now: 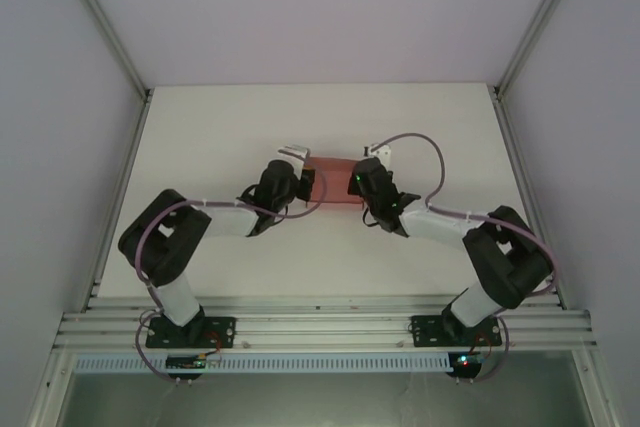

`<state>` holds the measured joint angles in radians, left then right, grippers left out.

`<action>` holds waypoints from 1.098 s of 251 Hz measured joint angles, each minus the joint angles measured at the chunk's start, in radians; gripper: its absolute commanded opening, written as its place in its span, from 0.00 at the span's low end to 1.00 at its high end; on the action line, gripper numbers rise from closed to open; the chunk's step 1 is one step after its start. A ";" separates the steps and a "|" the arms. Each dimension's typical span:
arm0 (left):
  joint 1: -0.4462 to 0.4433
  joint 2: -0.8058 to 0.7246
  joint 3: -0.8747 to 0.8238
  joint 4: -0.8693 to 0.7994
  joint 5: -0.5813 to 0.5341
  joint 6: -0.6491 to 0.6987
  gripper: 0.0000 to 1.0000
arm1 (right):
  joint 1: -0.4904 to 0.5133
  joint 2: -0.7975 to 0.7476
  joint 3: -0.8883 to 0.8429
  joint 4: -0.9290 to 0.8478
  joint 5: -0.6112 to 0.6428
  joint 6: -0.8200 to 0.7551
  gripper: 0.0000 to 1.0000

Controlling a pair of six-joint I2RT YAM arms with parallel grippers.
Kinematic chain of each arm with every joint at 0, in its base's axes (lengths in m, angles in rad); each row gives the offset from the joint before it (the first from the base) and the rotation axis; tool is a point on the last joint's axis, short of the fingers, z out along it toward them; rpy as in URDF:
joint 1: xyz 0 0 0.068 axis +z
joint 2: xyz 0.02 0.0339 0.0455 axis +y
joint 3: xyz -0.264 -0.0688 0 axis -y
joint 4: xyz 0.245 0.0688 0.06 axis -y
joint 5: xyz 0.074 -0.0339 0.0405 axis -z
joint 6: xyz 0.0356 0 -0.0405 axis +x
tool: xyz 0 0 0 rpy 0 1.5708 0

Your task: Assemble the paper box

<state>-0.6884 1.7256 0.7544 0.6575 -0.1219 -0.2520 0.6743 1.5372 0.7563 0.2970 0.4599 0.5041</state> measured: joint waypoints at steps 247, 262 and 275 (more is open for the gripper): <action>0.000 -0.044 -0.106 0.061 0.143 -0.210 0.20 | 0.071 -0.052 -0.107 0.032 0.106 -0.026 0.00; -0.004 -0.063 -0.145 0.089 0.172 -0.212 0.22 | 0.079 -0.067 -0.135 0.057 0.106 -0.035 0.00; -0.010 -0.085 -0.172 0.095 0.188 -0.214 0.28 | 0.087 -0.081 -0.162 0.084 0.105 -0.047 0.00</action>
<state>-0.6987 1.6405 0.5823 0.7521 0.0662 -0.4660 0.7612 1.4563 0.5945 0.3805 0.5652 0.4568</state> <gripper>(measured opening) 0.226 0.062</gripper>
